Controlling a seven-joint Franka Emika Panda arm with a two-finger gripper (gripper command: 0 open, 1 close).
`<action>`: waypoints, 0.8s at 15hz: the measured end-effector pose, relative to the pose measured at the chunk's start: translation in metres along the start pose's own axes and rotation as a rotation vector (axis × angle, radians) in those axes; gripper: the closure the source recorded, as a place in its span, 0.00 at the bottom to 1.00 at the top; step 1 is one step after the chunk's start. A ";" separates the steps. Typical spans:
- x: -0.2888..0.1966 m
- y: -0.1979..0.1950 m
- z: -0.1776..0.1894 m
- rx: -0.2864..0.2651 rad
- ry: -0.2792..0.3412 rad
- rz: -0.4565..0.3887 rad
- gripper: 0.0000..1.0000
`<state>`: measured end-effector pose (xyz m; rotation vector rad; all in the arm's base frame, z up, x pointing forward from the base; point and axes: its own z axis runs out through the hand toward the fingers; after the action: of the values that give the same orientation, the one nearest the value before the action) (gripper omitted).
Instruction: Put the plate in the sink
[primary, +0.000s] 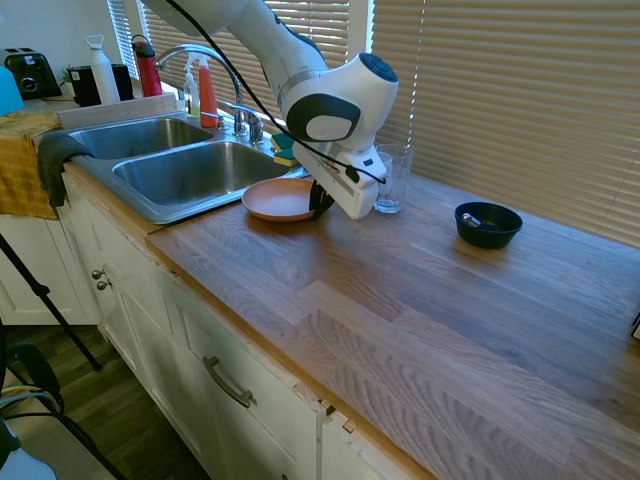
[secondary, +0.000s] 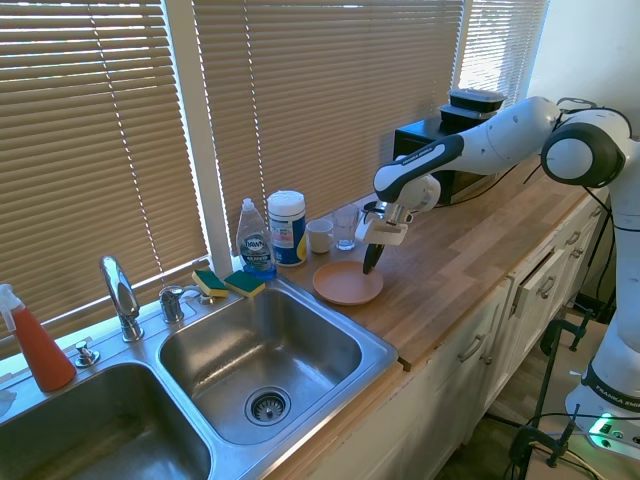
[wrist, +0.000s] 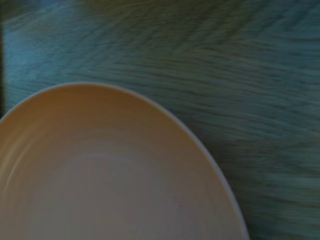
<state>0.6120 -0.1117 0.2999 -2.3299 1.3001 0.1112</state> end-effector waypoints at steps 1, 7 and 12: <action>0.001 0.000 0.001 0.012 -0.015 -0.006 1.00; -0.005 -0.015 -0.004 0.064 -0.042 -0.054 1.00; -0.075 -0.073 -0.030 0.100 -0.038 -0.124 1.00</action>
<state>0.6268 -0.0336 0.3744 -2.3046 1.1146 0.0488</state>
